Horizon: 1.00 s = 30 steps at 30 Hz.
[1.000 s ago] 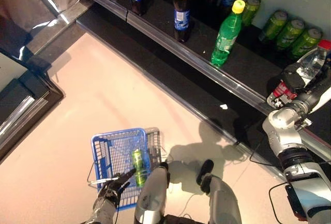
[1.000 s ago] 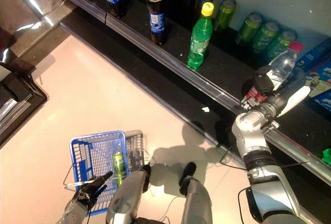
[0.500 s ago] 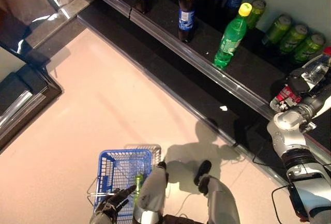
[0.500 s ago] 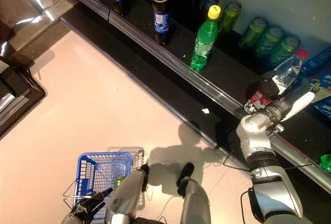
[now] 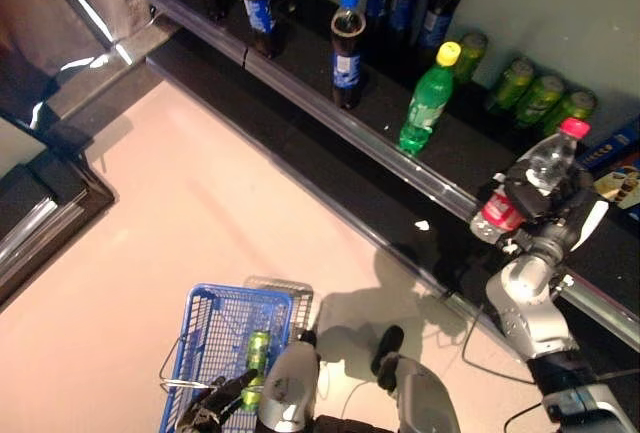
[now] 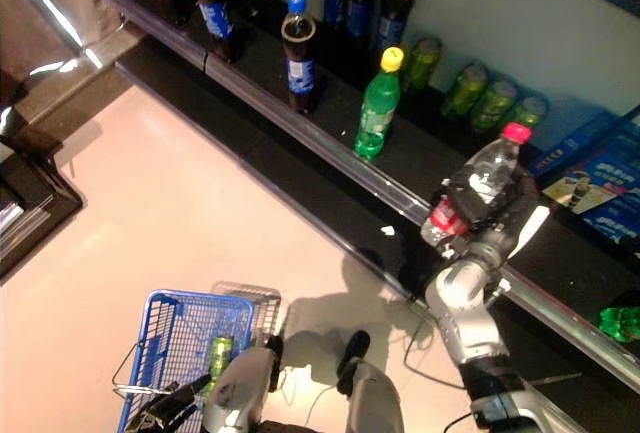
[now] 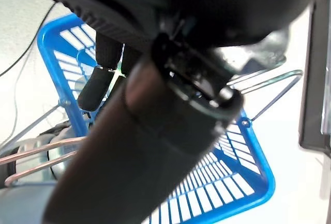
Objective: Pick up the drink and place into the basket.
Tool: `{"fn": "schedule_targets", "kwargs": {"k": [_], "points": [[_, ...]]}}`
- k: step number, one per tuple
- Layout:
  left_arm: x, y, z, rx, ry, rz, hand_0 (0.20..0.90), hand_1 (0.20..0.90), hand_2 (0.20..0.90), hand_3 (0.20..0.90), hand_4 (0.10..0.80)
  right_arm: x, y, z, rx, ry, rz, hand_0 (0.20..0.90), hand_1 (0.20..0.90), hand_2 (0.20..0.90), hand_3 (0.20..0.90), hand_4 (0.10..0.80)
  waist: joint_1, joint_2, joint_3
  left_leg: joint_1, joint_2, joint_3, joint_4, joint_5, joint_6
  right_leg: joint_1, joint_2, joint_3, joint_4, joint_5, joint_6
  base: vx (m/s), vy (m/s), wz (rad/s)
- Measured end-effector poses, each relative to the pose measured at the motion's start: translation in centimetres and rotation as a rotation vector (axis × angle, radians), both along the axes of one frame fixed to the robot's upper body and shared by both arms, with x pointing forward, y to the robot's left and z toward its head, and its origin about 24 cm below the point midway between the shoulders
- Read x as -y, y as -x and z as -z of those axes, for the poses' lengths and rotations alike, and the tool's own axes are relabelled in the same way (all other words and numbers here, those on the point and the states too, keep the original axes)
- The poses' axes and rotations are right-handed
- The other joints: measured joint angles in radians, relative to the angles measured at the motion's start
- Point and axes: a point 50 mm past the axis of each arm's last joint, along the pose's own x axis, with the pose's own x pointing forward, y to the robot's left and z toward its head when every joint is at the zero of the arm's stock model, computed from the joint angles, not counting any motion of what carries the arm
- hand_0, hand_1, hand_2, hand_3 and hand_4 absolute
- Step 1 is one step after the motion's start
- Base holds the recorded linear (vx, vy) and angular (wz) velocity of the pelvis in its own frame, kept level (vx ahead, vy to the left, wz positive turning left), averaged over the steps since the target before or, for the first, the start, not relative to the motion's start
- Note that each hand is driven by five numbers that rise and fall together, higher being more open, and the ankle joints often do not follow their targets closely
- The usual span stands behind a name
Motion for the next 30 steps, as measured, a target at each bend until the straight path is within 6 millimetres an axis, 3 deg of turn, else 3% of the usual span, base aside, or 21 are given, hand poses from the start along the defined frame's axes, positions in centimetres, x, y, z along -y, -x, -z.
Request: {"fn": "schedule_targets", "kwargs": {"k": [11, 18, 22, 30], "points": [[-0.7, 2.4, -0.6, 0.001, -0.024, 0.016, 0.300, 0.300, 0.300, 0.200, 0.100, -3.2, 1.9, -4.0, 0.193, 0.038, -0.287, 0.300, 0.300, 0.300, 0.200, 0.100, -0.006, -0.042, -0.052, 0.082, 0.002, 0.027, -0.066, 0.015, -0.002, 0.048, 0.005, 0.016, -0.018, -0.002, 0.003, -0.007, 0.049, -0.05], [-0.5, 3.3, -1.2, 0.009, -0.027, 0.094, 0.300, 0.300, 0.300, 0.200, 0.100, -5.4, 3.0, -3.0, 0.158, 0.010, -0.547, 0.300, 0.300, 0.300, 0.200, 0.100, -0.012, -0.032, -0.084, 0.083, 0.000, 0.027, -0.078, 0.027, -0.003, 0.048, 0.001, 0.016, -0.015, 0.000, 0.001, -0.059, 0.045, 0.00], [-0.3, 3.5, -1.9, 0.032, -0.024, 0.130, 0.300, 0.300, 0.300, 0.200, 0.100, -7.6, 3.5, -1.8, 0.111, -0.044, -0.727, 0.300, 0.300, 0.300, 0.200, 0.100, -0.017, -0.022, -0.091, 0.079, -0.001, 0.024, -0.082, 0.032, -0.005, 0.041, -0.002, 0.016, -0.006, 0.000, -0.001, -0.074, 0.048, 0.00], [0.0, 1.1, -3.8, 0.165, -0.011, 0.156, 0.300, 0.300, 0.300, 0.200, 0.100, -10.9, 4.4, -0.6, 0.046, -0.072, -0.948, 0.300, 0.300, 0.300, 0.200, 0.100, 0.032, -0.007, -0.101, 0.055, -0.011, -0.002, -0.112, 0.068, -0.012, 0.013, -0.015, 0.008, 0.011, -0.006, -0.005, -0.058, 0.015, 0.14]]}}
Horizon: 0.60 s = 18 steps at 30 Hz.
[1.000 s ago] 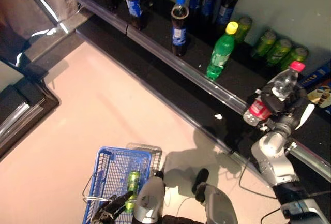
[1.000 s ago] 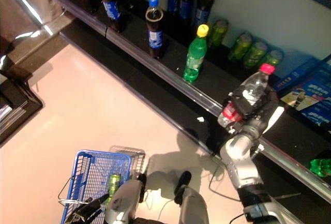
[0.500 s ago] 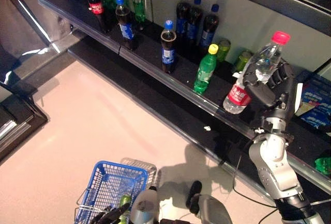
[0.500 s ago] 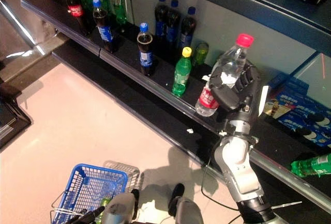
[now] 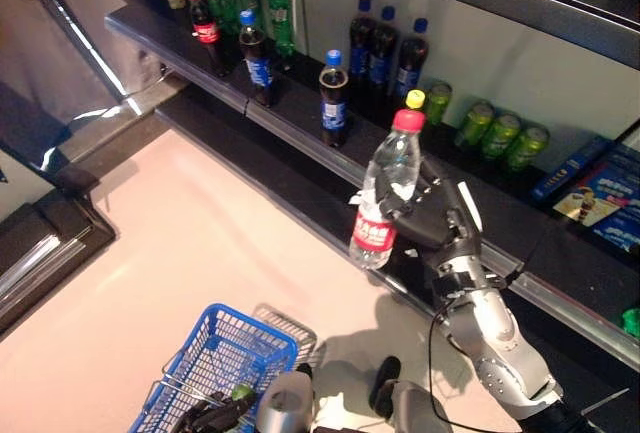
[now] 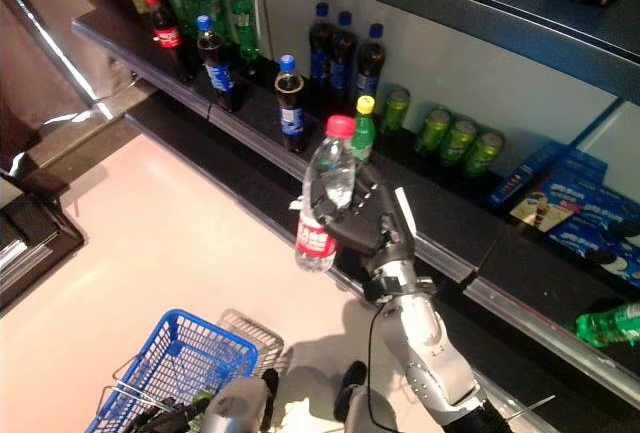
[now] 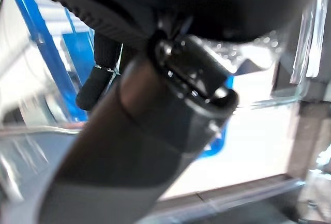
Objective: Pick up the drink and place into the basket.
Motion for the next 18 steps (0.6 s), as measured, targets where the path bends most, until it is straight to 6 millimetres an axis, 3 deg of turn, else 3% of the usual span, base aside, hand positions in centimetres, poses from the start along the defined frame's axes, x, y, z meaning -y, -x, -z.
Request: {"fn": "schedule_targets", "kwargs": {"k": [7, 12, 15, 18], "points": [[-0.6, -3.7, -3.4, 0.212, -0.021, 0.022, 0.300, 0.300, 0.300, 0.200, 0.100, -1.5, 0.4, 0.6, -0.031, -0.004, -0.041, 0.300, 0.300, 0.300, 0.200, 0.100, 0.038, 0.006, -0.001, -0.032, 0.000, -0.033, -0.002, 0.020, -0.002, -0.006, -0.010, -0.028, 0.007, -0.010, 0.001, -0.032, -0.003, 0.25], [3.5, -10.3, -9.3, 0.572, 0.110, 0.152, 0.300, 0.300, 0.300, 0.200, 0.100, -3.3, 0.5, 0.6, -0.049, -0.026, -0.063, 0.300, 0.300, 0.300, 0.200, 0.100, 0.083, 0.004, -0.003, -0.051, -0.006, -0.064, -0.027, 0.052, -0.011, -0.015, -0.018, -0.049, 0.007, -0.011, 0.002, -0.009, -0.004, 0.25], [6.1, -12.2, -11.9, 0.719, 0.186, 0.251, 0.300, 0.300, 0.300, 0.200, 0.100, -5.2, 0.6, 0.1, -0.018, -0.008, -0.131, 0.300, 0.300, 0.300, 0.200, 0.100, 0.091, 0.004, -0.003, -0.060, -0.007, -0.082, -0.034, 0.058, -0.012, -0.014, -0.018, -0.063, 0.007, -0.013, 0.002, 0.005, -0.011, 0.14], [6.2, -12.6, -12.4, 0.744, 0.185, 0.263, 0.300, 0.300, 0.300, 0.200, 0.100, -5.2, 0.3, -0.4, 0.015, 0.014, -0.103, 0.300, 0.300, 0.300, 0.200, 0.100, 0.094, 0.003, -0.004, -0.059, -0.013, -0.099, -0.033, 0.061, -0.015, -0.010, -0.019, -0.081, 0.007, -0.021, 0.003, 0.009, -0.009, 0.17]]}}
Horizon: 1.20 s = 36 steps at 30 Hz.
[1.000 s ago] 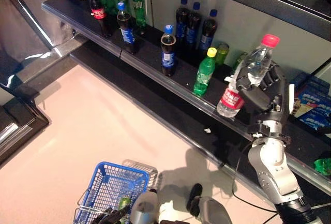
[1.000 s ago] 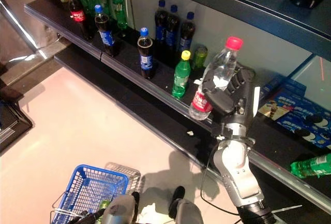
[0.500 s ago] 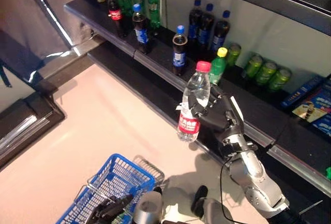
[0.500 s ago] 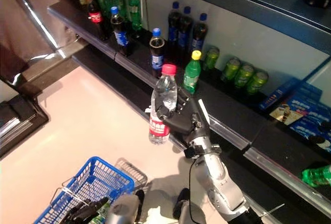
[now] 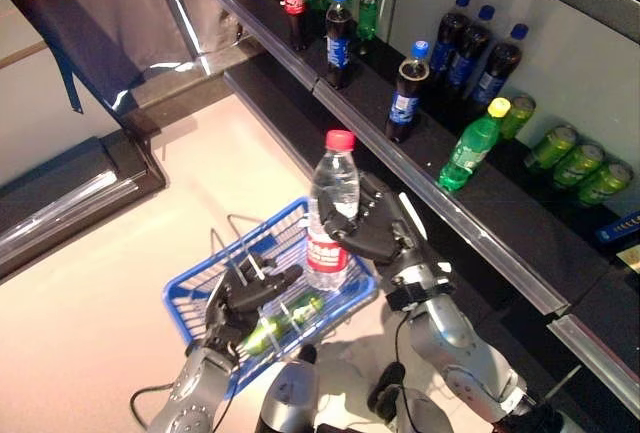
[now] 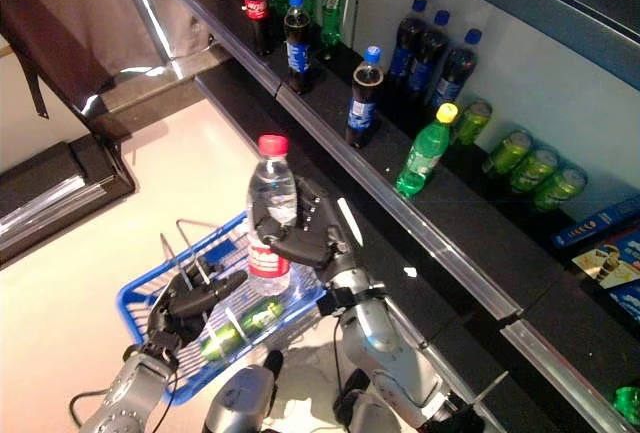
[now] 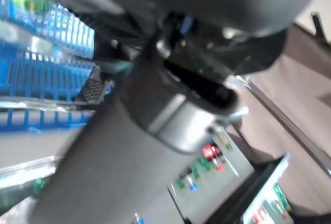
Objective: Pick up the drink and place into the basket.
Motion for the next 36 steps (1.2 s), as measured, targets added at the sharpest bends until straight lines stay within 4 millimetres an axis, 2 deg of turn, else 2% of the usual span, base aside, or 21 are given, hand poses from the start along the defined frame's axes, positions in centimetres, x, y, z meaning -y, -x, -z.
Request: {"fn": "schedule_targets", "kwargs": {"k": [5, 13, 19, 21, 36], "points": [[0.3, -0.2, -0.3, 0.016, 0.007, 0.022, 0.300, 0.300, 0.300, 0.200, 0.100, 0.0, -0.3, -0.1, -0.012, 0.002, 0.048, 0.300, 0.300, 0.300, 0.200, 0.100, 0.020, -0.001, 0.000, 0.002, 0.002, -0.033, -0.002, 0.003, -0.004, 0.013, 0.001, -0.030, 0.002, -0.018, 0.000, 0.010, -0.010, 0.18], [0.7, -0.5, -0.8, 0.042, 0.010, 0.105, 0.300, 0.300, 0.300, 0.200, 0.100, -0.6, -1.3, -0.2, 0.005, 0.045, 0.108, 0.300, 0.300, 0.300, 0.200, 0.100, 0.051, -0.001, 0.000, 0.000, -0.007, -0.051, -0.002, 0.003, -0.006, 0.021, -0.012, -0.053, 0.014, -0.029, 0.005, 0.021, -0.004, 0.09], [-0.9, -0.7, -1.4, 0.058, -0.035, 0.110, 0.300, 0.300, 0.300, 0.200, 0.100, -0.9, -1.5, 0.3, -0.010, 0.073, 0.131, 0.300, 0.300, 0.300, 0.200, 0.100, 0.090, -0.001, -0.001, 0.002, -0.012, -0.063, -0.004, 0.003, -0.006, 0.021, -0.019, -0.058, 0.027, -0.040, 0.007, 0.019, 0.006, 0.05], [-0.8, -0.7, -1.9, 0.088, -0.012, 0.131, 0.300, 0.300, 0.300, 0.200, 0.100, -0.9, -1.6, 0.7, -0.028, 0.083, 0.145, 0.300, 0.300, 0.300, 0.200, 0.100, 0.100, -0.002, -0.001, 0.001, -0.017, -0.065, -0.004, 0.003, -0.005, 0.021, -0.025, -0.061, 0.033, -0.043, 0.010, 0.021, 0.001, 0.06], [0.3, -0.1, -1.8, 0.075, 0.035, 0.252, 0.300, 0.300, 0.300, 0.200, 0.100, -1.0, -1.7, 1.0, -0.043, 0.092, 0.156, 0.300, 0.300, 0.300, 0.200, 0.100, 0.098, -0.008, -0.003, -0.001, -0.022, -0.070, -0.005, 0.000, 0.003, 0.021, -0.041, -0.070, 0.051, -0.054, 0.017, 0.023, 0.003, 0.02]]}}
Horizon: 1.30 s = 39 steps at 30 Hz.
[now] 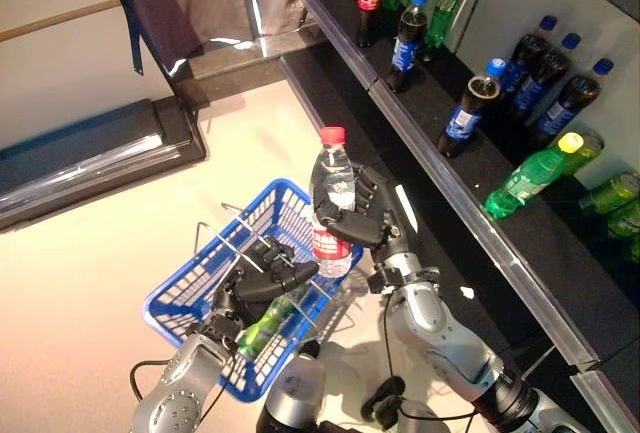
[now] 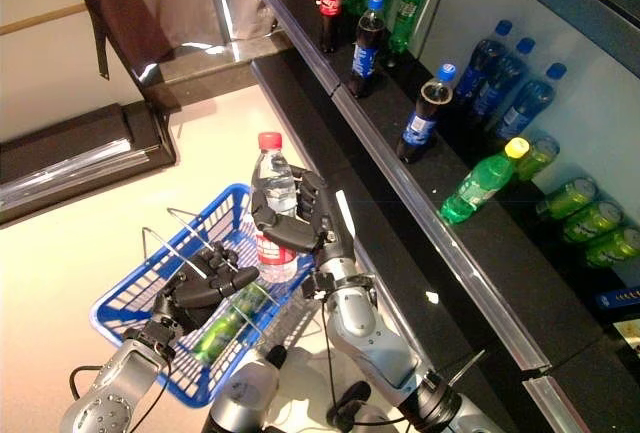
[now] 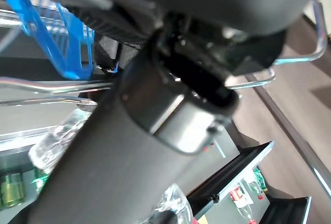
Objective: Pick up the drink and place into the basket.
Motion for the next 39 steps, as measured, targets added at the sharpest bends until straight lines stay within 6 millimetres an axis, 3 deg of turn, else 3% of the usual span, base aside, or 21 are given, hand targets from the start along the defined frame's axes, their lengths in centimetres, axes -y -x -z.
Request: {"fn": "schedule_targets", "kwargs": {"k": [10, 18, 24, 31, 39], "points": [[1.4, 0.1, -2.1, 0.119, 0.045, 0.115, 0.300, 0.300, 0.300, 0.200, 0.100, 0.2, -0.5, 1.4, -0.021, 0.068, 0.069, 0.300, 0.300, 0.300, 0.200, 0.100, 0.002, -0.003, -0.002, 0.005, -0.008, -0.023, -0.006, 0.002, -0.002, 0.001, -0.008, -0.016, 0.018, -0.023, 0.004, 0.036, -0.001, 0.05], [0.9, 0.3, -2.1, 0.113, 0.039, 0.163, 0.300, 0.300, 0.300, 0.200, 0.100, 1.7, -0.6, 2.3, -0.060, 0.069, 0.177, 0.300, 0.300, 0.300, 0.200, 0.100, 0.002, -0.003, -0.002, 0.017, -0.007, -0.034, -0.016, 0.004, -0.003, 0.018, -0.011, -0.034, 0.018, -0.035, 0.006, 0.033, -0.002, 0.06], [0.9, 0.7, -2.5, 0.154, 0.039, 0.310, 0.300, 0.300, 0.300, 0.200, 0.100, 2.4, -0.6, 3.8, -0.118, 0.085, 0.221, 0.300, 0.300, 0.300, 0.200, 0.100, -0.001, -0.003, -0.002, 0.018, -0.003, -0.034, -0.016, 0.003, -0.003, 0.018, -0.013, -0.035, 0.020, -0.036, 0.007, 0.031, 0.015, 0.01], [2.1, 1.0, -3.7, 0.197, 0.065, 0.418, 0.300, 0.300, 0.300, 0.200, 0.100, 1.9, -0.5, 5.9, -0.206, 0.094, 0.235, 0.300, 0.300, 0.300, 0.200, 0.100, -0.001, -0.003, -0.002, 0.021, -0.006, -0.035, -0.014, 0.003, -0.003, 0.019, -0.020, -0.034, 0.036, -0.042, 0.007, 0.044, 0.020, 0.01], [2.6, 1.3, -3.3, 0.166, 0.070, 0.459, 0.300, 0.300, 0.300, 0.200, 0.100, 1.5, -0.3, 7.8, -0.278, 0.112, 0.235, 0.300, 0.300, 0.300, 0.200, 0.100, 0.001, 0.004, -0.007, 0.018, -0.015, -0.046, -0.016, 0.002, -0.001, 0.019, -0.034, -0.042, 0.055, -0.056, 0.010, 0.020, 0.019, 0.04]]}}
